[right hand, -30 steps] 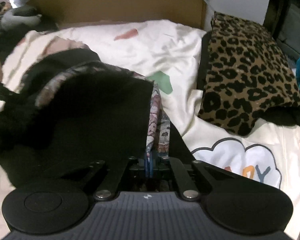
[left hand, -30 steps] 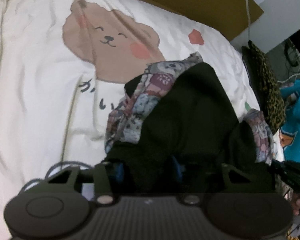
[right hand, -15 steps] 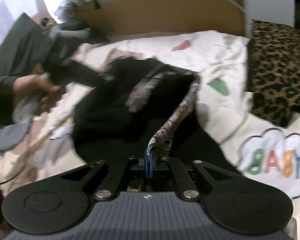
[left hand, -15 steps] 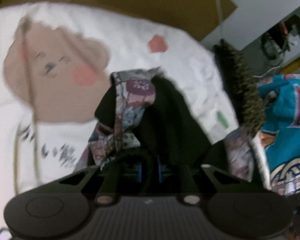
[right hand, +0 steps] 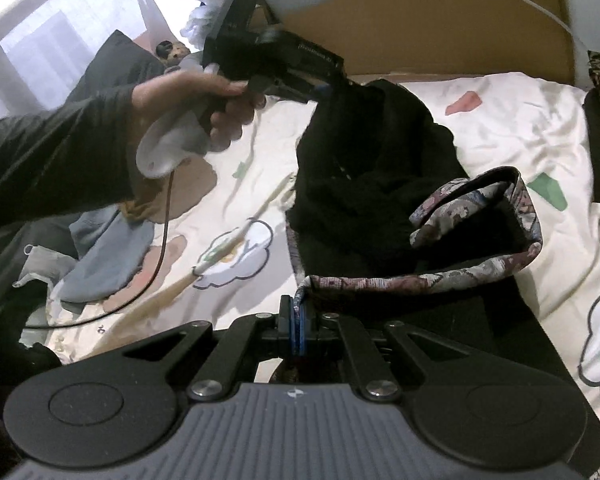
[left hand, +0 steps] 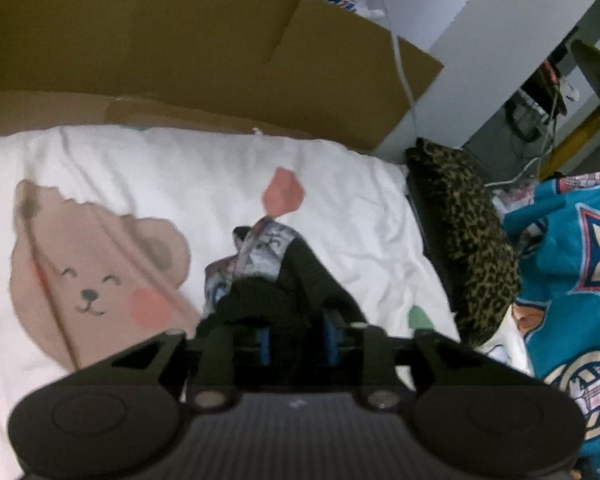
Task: Fold clothes
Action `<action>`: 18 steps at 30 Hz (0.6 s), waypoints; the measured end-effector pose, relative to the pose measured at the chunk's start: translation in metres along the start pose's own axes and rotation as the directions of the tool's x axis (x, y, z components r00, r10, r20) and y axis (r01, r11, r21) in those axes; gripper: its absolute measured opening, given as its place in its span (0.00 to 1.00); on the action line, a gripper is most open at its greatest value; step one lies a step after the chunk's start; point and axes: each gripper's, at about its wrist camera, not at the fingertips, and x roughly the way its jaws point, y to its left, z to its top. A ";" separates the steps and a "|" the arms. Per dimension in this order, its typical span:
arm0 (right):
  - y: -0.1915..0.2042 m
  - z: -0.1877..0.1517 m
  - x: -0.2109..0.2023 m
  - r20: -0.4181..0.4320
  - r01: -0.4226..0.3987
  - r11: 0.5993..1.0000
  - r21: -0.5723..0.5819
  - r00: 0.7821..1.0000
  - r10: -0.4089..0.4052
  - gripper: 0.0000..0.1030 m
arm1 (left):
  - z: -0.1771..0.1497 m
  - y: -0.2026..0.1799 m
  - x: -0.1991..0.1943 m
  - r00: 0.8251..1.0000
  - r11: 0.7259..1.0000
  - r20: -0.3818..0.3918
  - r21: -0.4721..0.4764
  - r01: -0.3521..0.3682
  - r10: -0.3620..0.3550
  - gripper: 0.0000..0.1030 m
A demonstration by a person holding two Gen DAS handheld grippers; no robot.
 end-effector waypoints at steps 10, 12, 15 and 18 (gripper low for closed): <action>0.019 -0.001 0.006 -0.036 -0.077 0.996 -0.033 0.996 0.076 0.00 | -0.035 0.030 -0.050 1.000 0.985 0.014 -0.170 -0.001 0.003 0.56; 0.024 -0.003 0.008 -0.045 -0.093 0.995 -0.036 0.995 0.092 0.00 | -0.046 0.033 -0.060 1.000 0.977 0.011 -0.213 0.031 -0.030 0.56; 0.029 -0.006 0.011 -0.062 -0.103 0.994 -0.045 0.993 0.100 0.00 | -0.068 0.028 -0.065 0.995 0.959 -0.015 -0.269 0.086 -0.094 0.56; 0.030 -0.009 0.012 -0.073 -0.102 0.994 -0.043 0.992 0.099 0.00 | -0.088 0.018 -0.061 0.987 0.946 -0.054 -0.297 0.132 -0.154 0.56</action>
